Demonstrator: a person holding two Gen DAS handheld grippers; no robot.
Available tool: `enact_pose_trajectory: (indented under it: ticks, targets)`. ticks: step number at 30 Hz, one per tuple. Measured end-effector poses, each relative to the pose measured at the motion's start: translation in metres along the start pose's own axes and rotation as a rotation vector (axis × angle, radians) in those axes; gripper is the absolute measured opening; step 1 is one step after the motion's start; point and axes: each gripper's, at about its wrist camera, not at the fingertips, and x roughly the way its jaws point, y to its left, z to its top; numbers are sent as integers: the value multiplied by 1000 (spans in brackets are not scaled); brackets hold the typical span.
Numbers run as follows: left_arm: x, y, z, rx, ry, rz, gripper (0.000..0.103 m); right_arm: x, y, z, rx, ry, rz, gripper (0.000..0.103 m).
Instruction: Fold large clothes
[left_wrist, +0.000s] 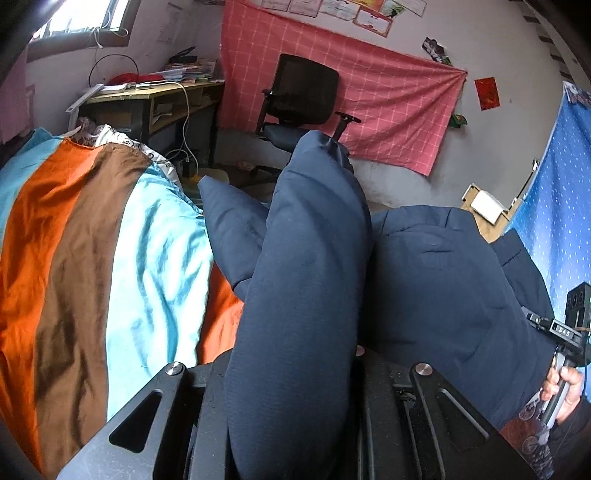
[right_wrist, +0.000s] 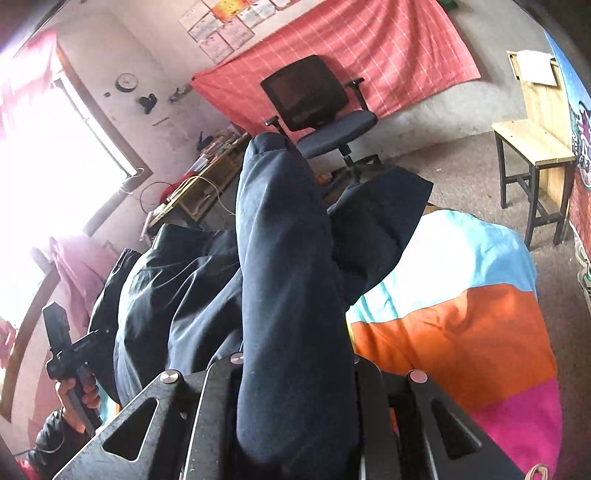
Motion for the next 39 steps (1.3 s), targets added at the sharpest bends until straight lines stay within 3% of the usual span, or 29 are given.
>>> enact_pose_trajectory:
  ticks: [7,13,17,19,24,26,28,30,32,34,36,39]
  targets:
    - [11,19,-23,-17,51,-23,14,6,1,-20,-15,35,-32,16]
    - [60,36,-59,40,133,30,15,39,-27,-53,22,124,-72,16]
    - [84,49,-90,51,157,72,24,66,-53,-84,37,157,-176,21]
    - [85,55,-93,28,164,68,29,71,-71,-95,85,141,-184,35]
    - [83,64,-87,-1,213,54,40,67,-100,-107,238,106,-163,56]
    - [80,67,-88,-29,217,52,44,63,-105,-106,252,101,-179,64]
    - [77,74,-88,-65,214,61,49,56,-107,-101,248,78,-205,81]
    - [72,76,-90,-95,207,74,51,42,-106,-99,239,29,-229,89]
    - [63,80,-91,-140,180,89,52,31,-97,-99,223,-30,-258,95]
    - [51,78,-90,-153,150,121,66,20,-87,-100,194,-73,-275,100]
    - [30,69,-88,-125,64,177,81,11,-72,-104,130,-108,-305,102]
    - [2,54,-85,-72,-35,210,82,4,-47,-109,49,-143,-357,103]
